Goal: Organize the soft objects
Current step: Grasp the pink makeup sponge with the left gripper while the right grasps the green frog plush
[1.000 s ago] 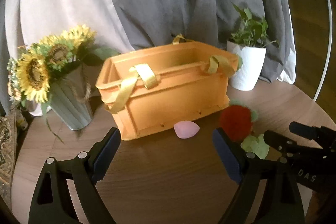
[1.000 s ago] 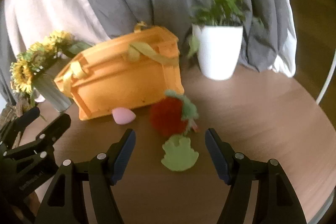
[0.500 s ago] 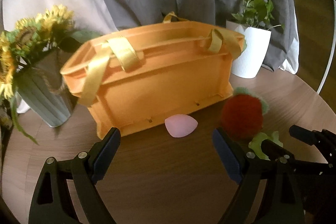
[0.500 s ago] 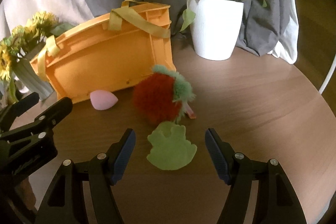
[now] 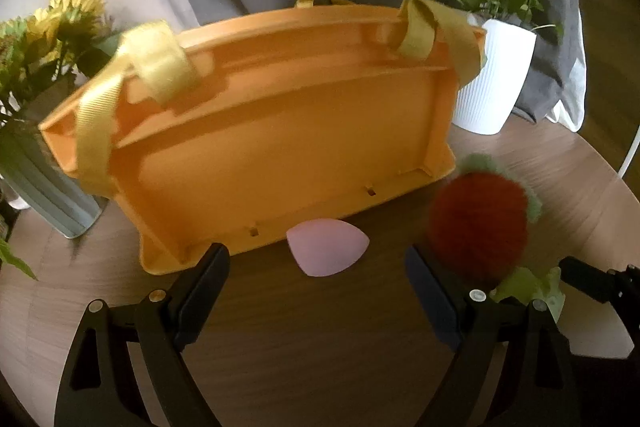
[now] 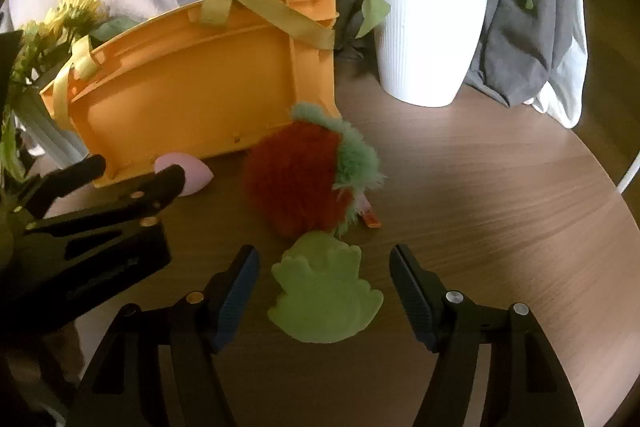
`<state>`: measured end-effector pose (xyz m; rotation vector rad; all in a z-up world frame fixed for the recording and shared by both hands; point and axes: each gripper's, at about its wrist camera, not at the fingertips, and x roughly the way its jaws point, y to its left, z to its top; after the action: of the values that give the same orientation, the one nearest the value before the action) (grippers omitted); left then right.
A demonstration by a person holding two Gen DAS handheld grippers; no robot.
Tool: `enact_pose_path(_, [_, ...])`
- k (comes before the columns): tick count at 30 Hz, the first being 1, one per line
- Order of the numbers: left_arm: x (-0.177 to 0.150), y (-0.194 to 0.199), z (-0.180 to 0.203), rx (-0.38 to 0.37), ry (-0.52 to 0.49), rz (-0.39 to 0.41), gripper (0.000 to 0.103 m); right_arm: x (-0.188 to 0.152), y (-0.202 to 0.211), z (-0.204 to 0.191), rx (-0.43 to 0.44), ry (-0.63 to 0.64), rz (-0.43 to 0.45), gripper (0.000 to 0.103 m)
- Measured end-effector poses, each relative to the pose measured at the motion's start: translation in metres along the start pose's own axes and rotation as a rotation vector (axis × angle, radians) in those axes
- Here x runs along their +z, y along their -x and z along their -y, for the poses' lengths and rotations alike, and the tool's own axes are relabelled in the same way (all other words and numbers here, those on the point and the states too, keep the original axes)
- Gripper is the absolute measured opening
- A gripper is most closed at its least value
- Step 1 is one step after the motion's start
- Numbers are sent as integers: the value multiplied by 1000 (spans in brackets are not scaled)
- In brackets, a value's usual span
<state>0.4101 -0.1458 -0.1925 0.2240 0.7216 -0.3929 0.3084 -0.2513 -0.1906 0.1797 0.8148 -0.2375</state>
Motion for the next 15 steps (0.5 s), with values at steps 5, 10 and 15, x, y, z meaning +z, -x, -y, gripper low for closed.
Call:
enact_pose_path(5, [2, -13, 6, 17, -5, -16, 90, 1, -7, 3, 8, -16, -23, 60])
enact_pose_path(10, [5, -23, 10, 25, -11, -37, 90, 0, -14, 7, 17, -53, -43, 56])
enact_pose_path(15, [7, -33, 11, 10, -9, -69, 83, 3, -17, 10, 11, -84, -47, 53])
